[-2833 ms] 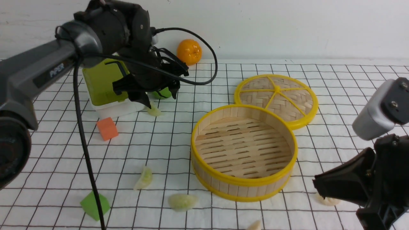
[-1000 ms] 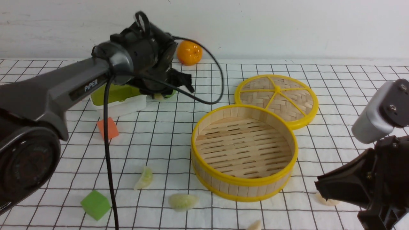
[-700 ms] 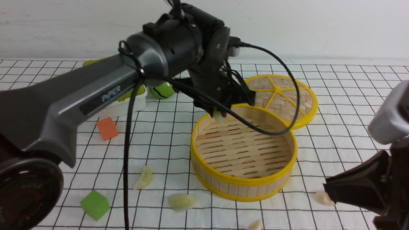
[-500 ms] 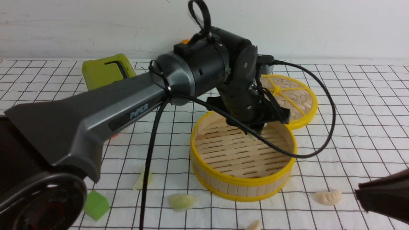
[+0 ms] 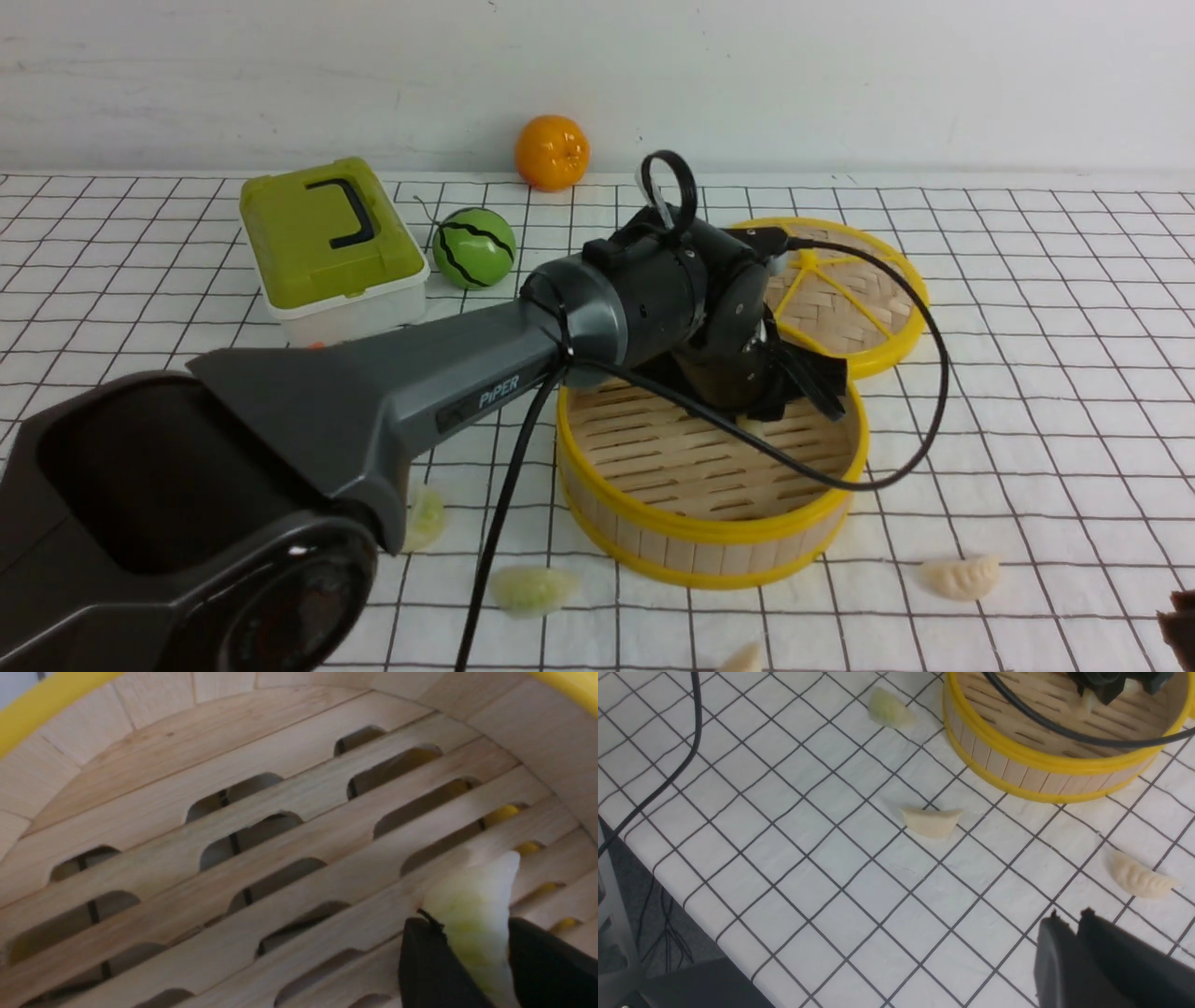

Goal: Put the dumplings into the steamer on the table with the white tablecloth.
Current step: 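Place the dumpling into the bamboo steamer basket with the left gripper, then reach for and grasp a dumpling on the table with the left gripper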

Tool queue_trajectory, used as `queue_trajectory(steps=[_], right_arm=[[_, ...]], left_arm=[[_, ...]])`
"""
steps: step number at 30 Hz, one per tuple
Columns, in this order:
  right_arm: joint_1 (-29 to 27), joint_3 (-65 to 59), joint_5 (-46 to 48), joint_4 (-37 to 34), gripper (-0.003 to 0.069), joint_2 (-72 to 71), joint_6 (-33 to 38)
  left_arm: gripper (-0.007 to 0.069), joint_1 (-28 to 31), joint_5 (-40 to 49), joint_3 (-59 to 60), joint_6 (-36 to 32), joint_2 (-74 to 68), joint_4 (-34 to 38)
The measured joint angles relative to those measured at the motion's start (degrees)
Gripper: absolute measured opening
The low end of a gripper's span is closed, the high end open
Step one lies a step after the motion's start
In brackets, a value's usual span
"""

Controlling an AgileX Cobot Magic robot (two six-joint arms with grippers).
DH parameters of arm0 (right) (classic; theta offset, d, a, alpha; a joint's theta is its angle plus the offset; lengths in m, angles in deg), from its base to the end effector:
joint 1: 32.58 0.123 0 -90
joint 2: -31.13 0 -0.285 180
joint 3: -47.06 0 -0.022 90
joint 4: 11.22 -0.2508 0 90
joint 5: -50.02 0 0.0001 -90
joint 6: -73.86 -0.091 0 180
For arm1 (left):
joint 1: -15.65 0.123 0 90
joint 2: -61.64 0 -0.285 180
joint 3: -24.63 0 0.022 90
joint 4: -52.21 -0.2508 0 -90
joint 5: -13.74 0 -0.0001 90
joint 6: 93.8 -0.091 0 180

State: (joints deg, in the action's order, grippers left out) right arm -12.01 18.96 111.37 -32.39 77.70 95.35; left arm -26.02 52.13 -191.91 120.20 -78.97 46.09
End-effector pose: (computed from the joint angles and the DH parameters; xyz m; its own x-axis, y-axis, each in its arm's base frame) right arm 0.0852 0.0628 0.3571 -0.5382 -0.3948 -0.7447 -0.6601 0.7468 0.0811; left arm 0.3957 -0.3441 0.1923 -0.8248 0.0825 -0.5594 0.2644 0.9308 -0.2526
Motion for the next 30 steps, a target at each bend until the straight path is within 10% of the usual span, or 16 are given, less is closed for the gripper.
queue_trajectory(steps=[14,20,30], right_arm=[[0.0,0.0,0.71,-0.07,0.0071,-1.24,0.0],[0.0,0.0,-0.31,-0.12,0.0077,-1.24,0.0],[0.0,0.0,-2.24,-1.37,0.0086,-1.24,0.0]], left_arm=[[0.0565,0.0,14.12,-9.34,0.14,3.53,-5.56],[0.0576,0.0,31.62,-14.52,-11.21,13.28,-8.66],[0.0509,6.99,32.66,1.86,-14.68,29.4,-2.22]])
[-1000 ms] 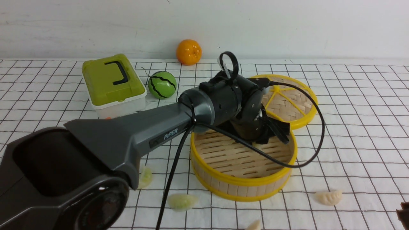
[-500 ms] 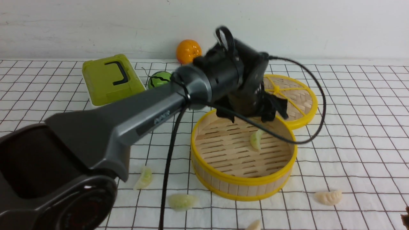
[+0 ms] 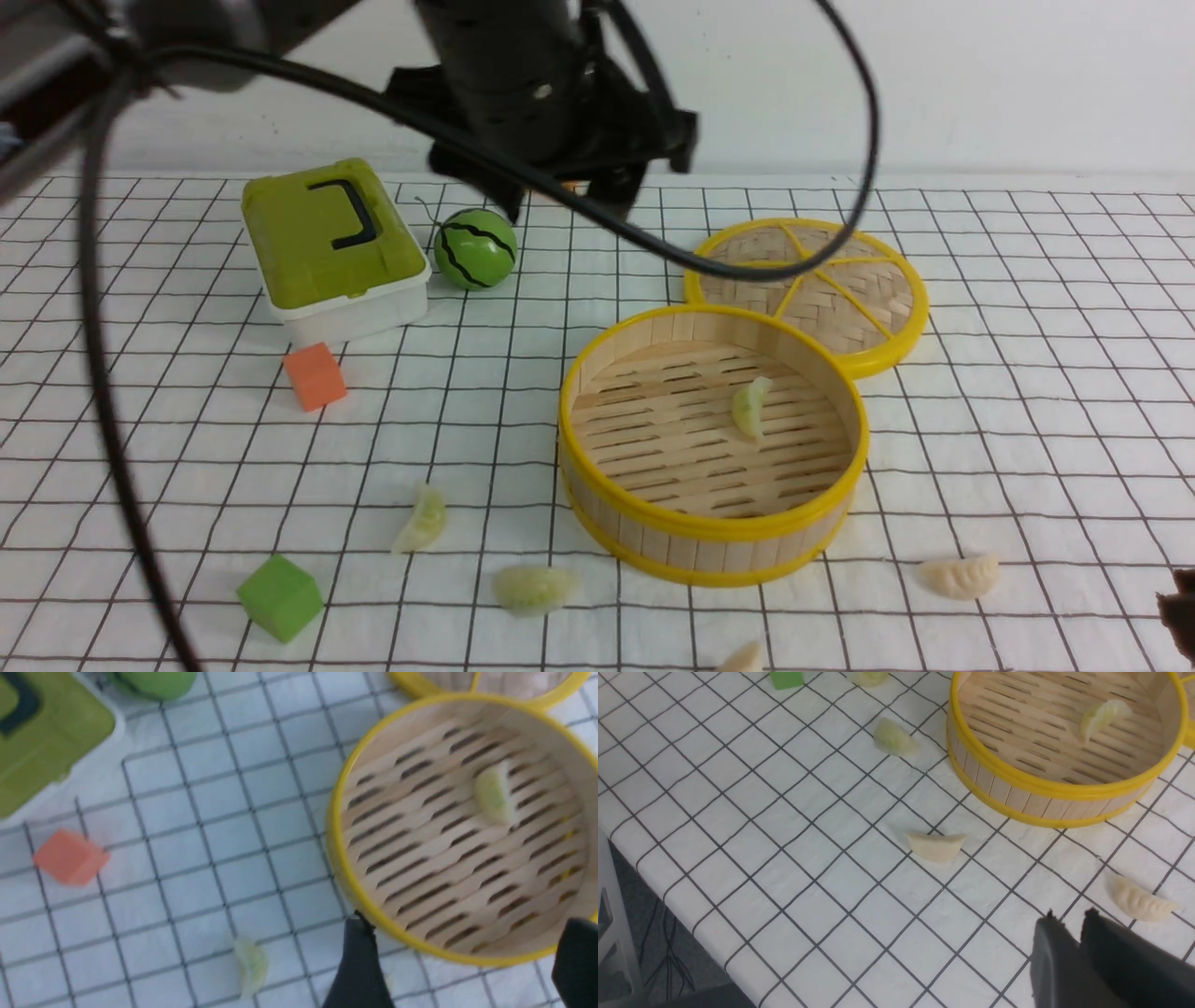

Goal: Put the dumplings into the steamer on the table with the white tablecloth.
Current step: 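Reach for and grasp a dumpling on the table with the left gripper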

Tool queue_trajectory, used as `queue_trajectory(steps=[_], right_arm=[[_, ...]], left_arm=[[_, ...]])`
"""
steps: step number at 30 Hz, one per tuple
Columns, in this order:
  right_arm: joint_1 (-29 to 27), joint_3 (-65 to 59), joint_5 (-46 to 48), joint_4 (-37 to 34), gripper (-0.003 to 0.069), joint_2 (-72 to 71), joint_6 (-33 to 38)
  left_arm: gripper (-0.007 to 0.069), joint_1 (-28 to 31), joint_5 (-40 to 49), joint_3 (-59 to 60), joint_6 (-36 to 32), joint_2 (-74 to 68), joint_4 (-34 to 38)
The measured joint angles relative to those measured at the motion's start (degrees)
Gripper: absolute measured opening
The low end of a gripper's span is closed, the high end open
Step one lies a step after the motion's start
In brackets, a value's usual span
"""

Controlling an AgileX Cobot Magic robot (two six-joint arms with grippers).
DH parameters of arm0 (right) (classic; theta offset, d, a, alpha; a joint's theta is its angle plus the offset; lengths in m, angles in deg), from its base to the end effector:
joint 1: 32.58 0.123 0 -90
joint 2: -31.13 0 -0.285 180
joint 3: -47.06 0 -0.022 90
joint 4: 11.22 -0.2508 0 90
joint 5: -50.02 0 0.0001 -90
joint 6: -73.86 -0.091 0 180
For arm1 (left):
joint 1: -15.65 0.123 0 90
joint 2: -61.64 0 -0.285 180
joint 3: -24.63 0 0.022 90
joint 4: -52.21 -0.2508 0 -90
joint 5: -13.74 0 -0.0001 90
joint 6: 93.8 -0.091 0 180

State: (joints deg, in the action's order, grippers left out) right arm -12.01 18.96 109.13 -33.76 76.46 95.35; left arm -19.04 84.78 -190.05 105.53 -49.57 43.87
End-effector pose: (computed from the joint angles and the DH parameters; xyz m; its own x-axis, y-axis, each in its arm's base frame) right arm 0.0822 0.0628 0.3624 -0.5067 -0.3560 -0.7852 -0.6582 0.7479 0.0857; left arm 0.3281 -0.2119 0.3925 -0.8074 0.2146 -0.5496 0.2841 0.9578 -0.0433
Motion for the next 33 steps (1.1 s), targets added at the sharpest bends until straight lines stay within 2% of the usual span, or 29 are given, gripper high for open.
queue_trajectory(steps=[5,8,12,21,27,31,33], right_arm=[[0.0,0.0,0.06,-0.12,0.0092,0.0,0.0],[0.0,0.0,0.06,-0.24,0.0093,0.0,0.0],[0.0,0.0,0.06,-0.24,0.0097,0.0,0.0],[0.0,0.0,0.06,-0.24,0.0104,0.0,0.0],[0.0,-0.59,0.11,-0.24,0.0104,0.0,0.0],[0.0,-1.5,0.19,-0.19,0.0104,0.0,0.0],[0.0,-1.62,0.29,-0.19,0.0104,0.0,0.0]], left_arm=[[0.0478,7.02,-2.28,21.87,-1.54,8.41,4.23],[0.0465,10.78,-8.84,33.3,-1.54,11.96,6.48],[0.0458,12.55,-17.82,42.3,-1.54,12.68,7.29],[0.0456,11.04,-27.66,44.75,-1.67,5.91,6.95],[0.0451,11.04,-33.17,44.75,0.96,0.13,3.94],[0.0394,11.04,-35.33,44.75,3.33,-2.87,2.52],[0.0332,11.04,-35.56,44.75,3.66,-3.68,2.36]])
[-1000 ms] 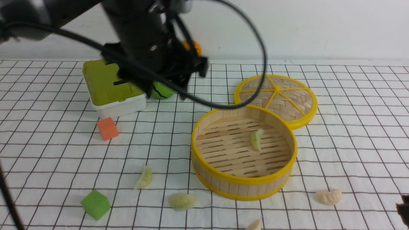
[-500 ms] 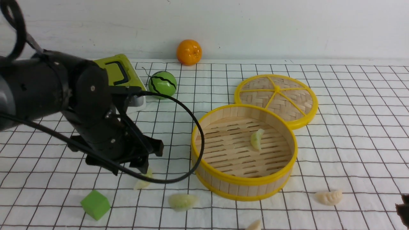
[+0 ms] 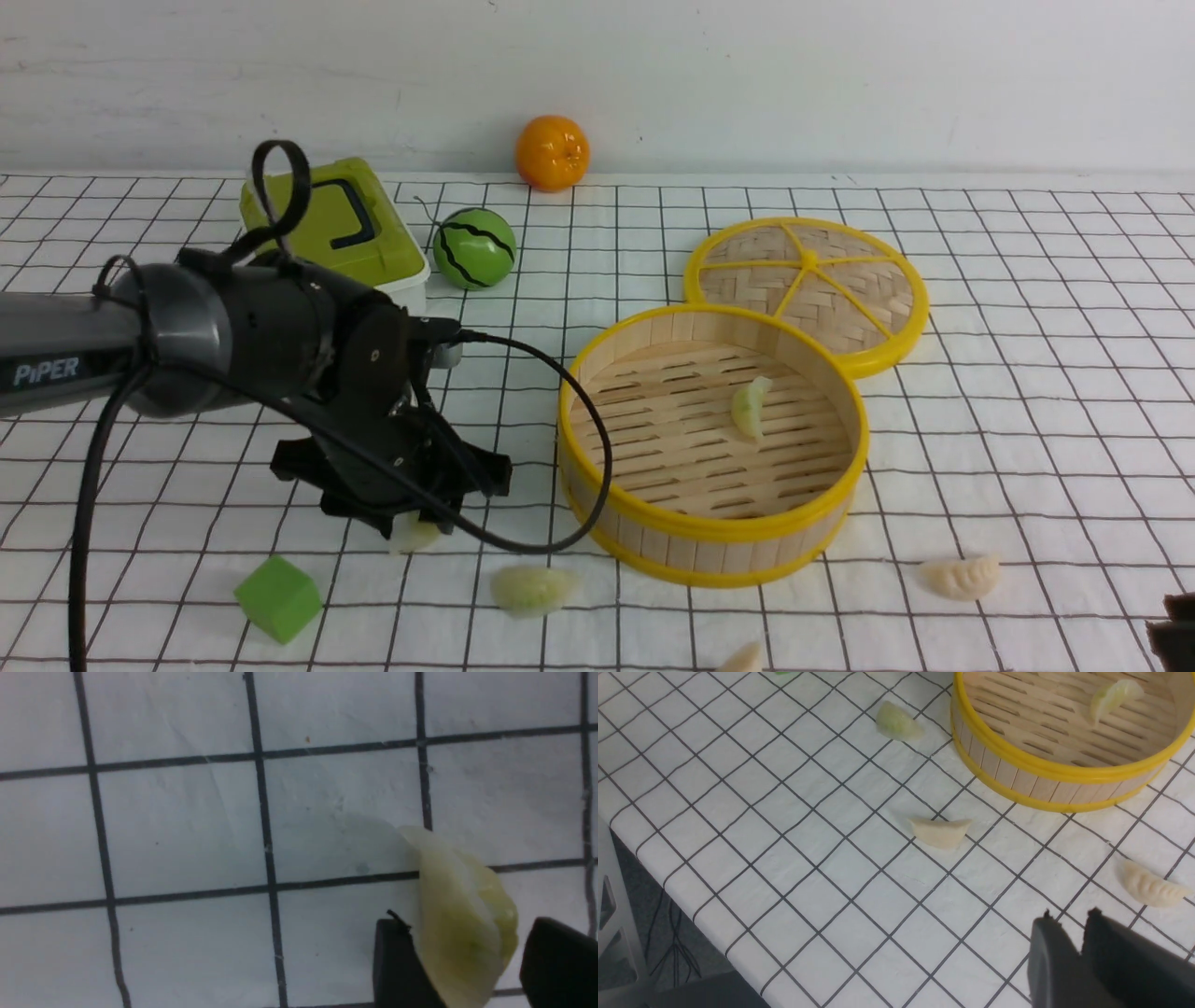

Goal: Put the dumplings into the steamer on the table with the white tablecloth.
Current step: 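Reach for and grasp a dumpling on the table with the left gripper, then place the dumpling into the bamboo steamer basket with the left gripper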

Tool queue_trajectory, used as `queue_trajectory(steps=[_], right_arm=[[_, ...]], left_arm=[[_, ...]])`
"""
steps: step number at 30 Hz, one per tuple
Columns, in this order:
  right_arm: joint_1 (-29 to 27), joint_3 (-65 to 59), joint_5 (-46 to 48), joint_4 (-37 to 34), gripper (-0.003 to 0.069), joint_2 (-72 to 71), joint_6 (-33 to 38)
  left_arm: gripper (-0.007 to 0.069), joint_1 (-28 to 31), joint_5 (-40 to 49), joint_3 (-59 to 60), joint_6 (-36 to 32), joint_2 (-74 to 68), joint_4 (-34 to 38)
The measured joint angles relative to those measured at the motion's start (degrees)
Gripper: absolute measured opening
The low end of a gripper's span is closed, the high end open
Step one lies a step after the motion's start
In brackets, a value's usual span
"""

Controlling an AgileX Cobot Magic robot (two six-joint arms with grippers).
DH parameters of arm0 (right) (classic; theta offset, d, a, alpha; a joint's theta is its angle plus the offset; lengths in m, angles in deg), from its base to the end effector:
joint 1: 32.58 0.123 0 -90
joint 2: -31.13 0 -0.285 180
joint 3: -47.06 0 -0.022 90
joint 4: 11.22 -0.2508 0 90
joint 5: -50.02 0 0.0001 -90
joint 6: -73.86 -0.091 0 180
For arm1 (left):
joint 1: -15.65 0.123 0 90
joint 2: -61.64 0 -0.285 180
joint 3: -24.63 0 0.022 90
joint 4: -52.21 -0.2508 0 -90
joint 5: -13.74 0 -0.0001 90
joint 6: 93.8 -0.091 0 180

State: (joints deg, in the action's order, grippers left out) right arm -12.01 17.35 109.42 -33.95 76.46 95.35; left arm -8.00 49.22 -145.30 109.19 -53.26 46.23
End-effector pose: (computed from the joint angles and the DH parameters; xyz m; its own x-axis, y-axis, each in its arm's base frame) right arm 0.0826 0.0633 0.3538 -0.5302 -0.3644 -0.7656 -0.6574 0.7469 0.0998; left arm 0.3399 -0.1428 0.1702 -0.9384 0.0721 -0.3381 0.0947 0.9942 -0.0507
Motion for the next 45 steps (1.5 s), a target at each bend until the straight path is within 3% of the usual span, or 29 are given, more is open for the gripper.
queue_trajectory(steps=[1,2,3,5,11,14,22,33,40,42,45], right_arm=[[0.0,0.0,0.0,0.0,0.0104,0.0,0.0],[0.0,0.0,0.0,0.0,0.0104,0.0,0.0],[0.0,0.0,0.0,0.05,0.0104,0.0,0.0],[0.0,0.0,-0.05,0.05,0.0106,0.0,0.0],[0.0,0.0,-0.3,0.05,0.0111,0.0,0.0],[0.0,0.0,-0.65,0.05,0.0111,0.0,0.0],[0.0,0.0,-1.52,0.05,0.0111,0.0,0.0],[0.0,0.0,-0.36,1.33,0.012,0.0,0.0],[0.0,0.0,-0.36,2.1,0.0125,0.0,0.0],[0.0,0.0,-0.36,2.17,0.0125,0.0,0.0],[0.0,0.0,-0.36,2.61,0.0129,0.0,0.0]], left_arm=[[0.0264,-0.05,0.0,0.0,0.23,-0.08,0.0],[0.0264,-0.05,0.0,0.0,0.22,-0.08,0.0],[0.019,-0.11,0.0,0.0,0.22,0.11,-0.05],[0.0159,-0.21,1.13,-0.35,0.22,0.98,-0.05],[0.0167,-3.23,7.85,-6.7,-1.95,5.12,0.24],[0.0167,-9.31,12.06,-16.79,-2.2,6.77,0.72],[0.0167,-17.74,17.36,-38.18,0.24,-4.06,3.09],[0.0167,-16.5,17.32,-50.5,11.32,-23.1,-2.88],[0.0167,-16.29,14.28,-50.63,12.68,-25.89,-3.31],[0.0174,-16.29,14.01,-50.63,12.68,-25.94,-3.31],[0.0244,-16.29,13.86,-50.77,12.68,-25.94,-3.37]])
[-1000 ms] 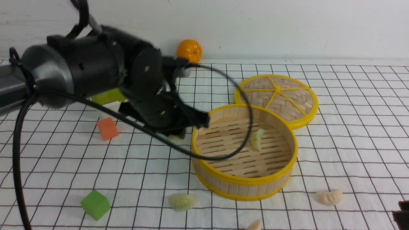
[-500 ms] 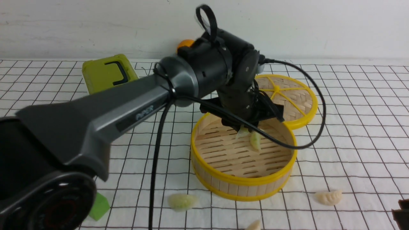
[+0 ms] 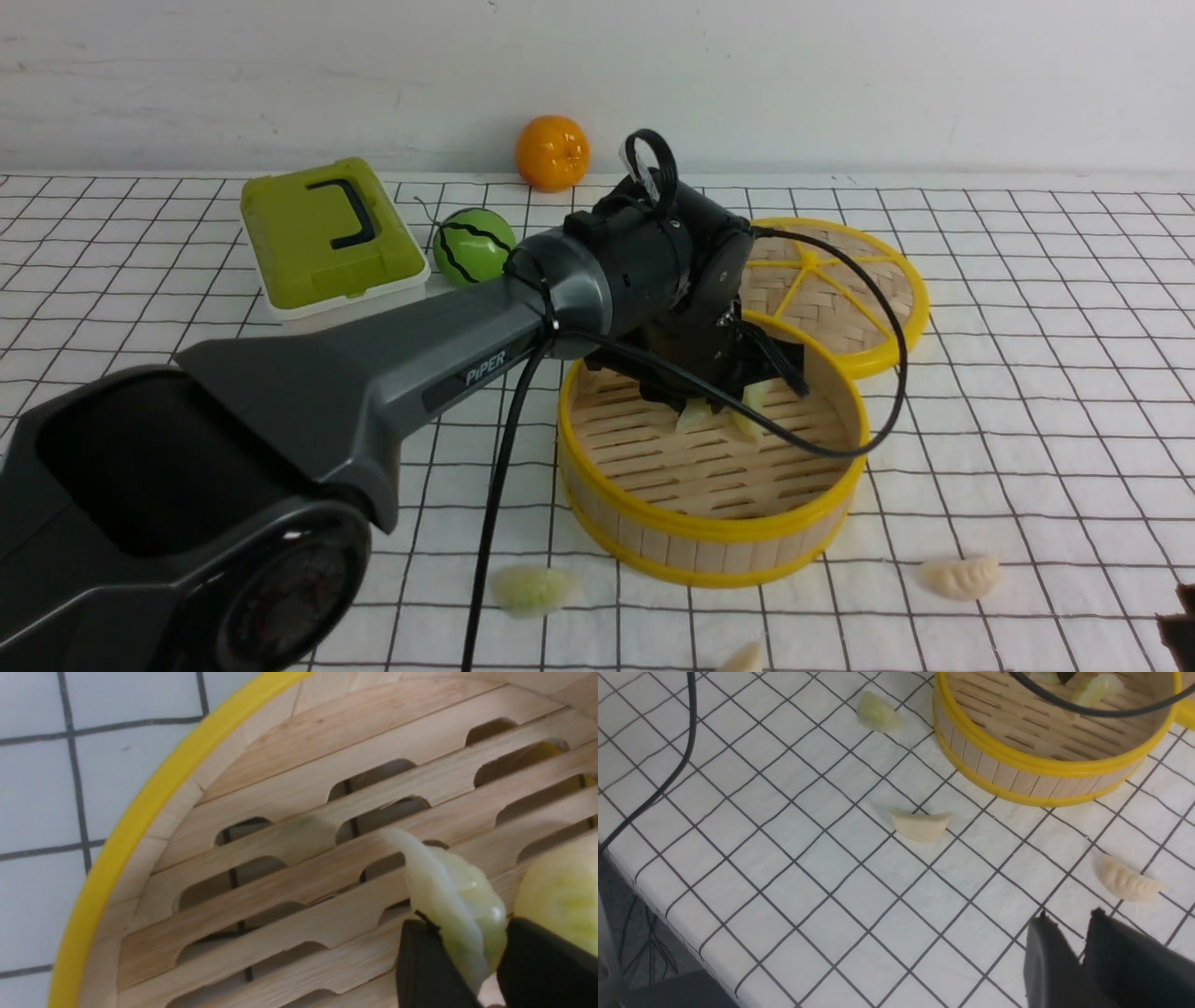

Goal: Put the dumplings into the steamer on the table with the white tablecloth.
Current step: 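Place the dumpling into the bamboo steamer basket with the left gripper, then reach for and grasp a dumpling on the table with the left gripper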

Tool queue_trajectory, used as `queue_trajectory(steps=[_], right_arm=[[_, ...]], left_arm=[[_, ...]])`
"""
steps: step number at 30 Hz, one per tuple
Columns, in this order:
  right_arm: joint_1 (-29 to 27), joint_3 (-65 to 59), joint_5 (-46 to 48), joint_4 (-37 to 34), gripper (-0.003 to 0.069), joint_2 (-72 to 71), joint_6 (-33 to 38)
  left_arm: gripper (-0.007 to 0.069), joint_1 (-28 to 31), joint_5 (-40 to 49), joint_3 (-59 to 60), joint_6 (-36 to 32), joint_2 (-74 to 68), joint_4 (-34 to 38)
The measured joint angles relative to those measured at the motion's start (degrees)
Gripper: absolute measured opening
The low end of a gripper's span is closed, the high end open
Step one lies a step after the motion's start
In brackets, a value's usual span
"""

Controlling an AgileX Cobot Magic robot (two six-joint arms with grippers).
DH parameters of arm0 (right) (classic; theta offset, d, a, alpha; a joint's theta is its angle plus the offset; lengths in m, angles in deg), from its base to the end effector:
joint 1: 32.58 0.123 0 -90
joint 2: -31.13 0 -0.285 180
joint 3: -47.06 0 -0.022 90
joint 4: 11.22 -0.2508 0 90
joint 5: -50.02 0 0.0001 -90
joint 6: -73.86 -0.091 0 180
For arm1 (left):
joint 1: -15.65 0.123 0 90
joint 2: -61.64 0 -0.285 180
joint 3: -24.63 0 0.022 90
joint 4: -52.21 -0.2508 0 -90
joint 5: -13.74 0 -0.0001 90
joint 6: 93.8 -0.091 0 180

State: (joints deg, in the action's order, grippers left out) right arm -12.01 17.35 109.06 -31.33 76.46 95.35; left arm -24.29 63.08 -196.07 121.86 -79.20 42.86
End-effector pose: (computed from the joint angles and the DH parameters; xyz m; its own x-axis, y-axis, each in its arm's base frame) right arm 0.0845 0.0604 0.3529 -0.5196 -0.3866 -0.7619 -0.6485 0.7591 0.0570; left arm 0.4044 -0.3240 0.2029 -0.8625 0.0842 -0.4989 0.1877 0.9689 -0.1611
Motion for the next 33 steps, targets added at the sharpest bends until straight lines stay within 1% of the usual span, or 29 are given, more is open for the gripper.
queue_trajectory(steps=[2,3,4,6,7,9,10,11,13,14,17,20,22,24,25,26,28,33], right_arm=[[0.0,0.0,0.0,0.35,0.0129,0.0,0.0],[0.0,0.0,0.0,0.46,0.0131,0.0,0.0],[0.0,0.0,0.0,0.52,0.0131,0.0,0.0],[0.0,0.0,0.0,0.52,0.0134,0.0,0.0],[0.0,0.0,0.0,0.52,0.0135,0.0,0.0],[0.0,0.0,0.0,0.52,0.0136,0.0,0.0],[0.0,0.0,0.0,0.52,0.0138,0.0,0.0],[0.0,0.0,0.0,0.52,0.0139,0.0,0.0],[0.0,0.0,0.05,0.52,0.0139,0.0,0.0],[0.0,0.0,0.05,0.52,0.0139,0.0,0.0],[0.0,0.0,0.11,0.52,0.0139,0.0,0.0],[0.0,0.0,0.19,0.57,0.0139,0.0,0.0],[0.0,0.0,0.19,0.44,0.0141,0.0,0.0],[0.0,0.0,0.19,0.42,0.0142,0.0,0.0],[0.0,0.0,0.19,0.42,0.0142,0.0,0.0],[0.0,0.0,0.19,0.42,0.0143,0.0,0.0],[0.0,0.0,0.19,0.37,0.0146,0.0,0.0],[0.0,0.0,0.19,0.37,0.0147,0.0,0.0]], left_arm=[[0.0307,0.0,0.54,0.0,0.0,0.0,-0.06],[0.0358,0.0,1.74,-0.09,0.0,0.08,-0.06],[0.0365,0.0,2.02,-0.14,0.0,0.12,-0.06],[0.0437,0.0,7.01,-1.14,-0.26,0.86,0.18],[0.044,0.0,7.48,-1.26,-0.32,0.94,0.18],[0.047,-0.43,13.99,-2.68,-5.47,3.6,0.92],[0.0472,-0.77,16.33,-2.94,-7.82,5.21,1.06],[0.0473,-0.97,16.8,-2.95,-8.99,5.57,1.13],[0.0474,-2.44,20.16,-3.3,-14.81,10.06,1.88],[0.0474,-2.83,20.57,-3.02,-15.97,11.74,2.21],[0.0474,-3.62,21.0,-0.02,-17.5,17.49,3.75],[0.0474,-3.62,21.2,6.61,-18.03,23.77,3.88],[0.0474,-3.56,21.28,14.72,-19.52,28.97,2.88],[0.0475,-3.56,19.82,23.29,-21.14,33.28,2.69],[0.0475,-3.56,19.59,23.29,-21.23,33.28,2.69],[0.0475,-3.56,17.48,29.48,-21.58,35.9,2.69],[0.0475,-3.56,13.31,36.97,-21.71,38.36,2.69],[0.0477,-3.56,4.93,46.44,-22.45,39.05,2.44]])
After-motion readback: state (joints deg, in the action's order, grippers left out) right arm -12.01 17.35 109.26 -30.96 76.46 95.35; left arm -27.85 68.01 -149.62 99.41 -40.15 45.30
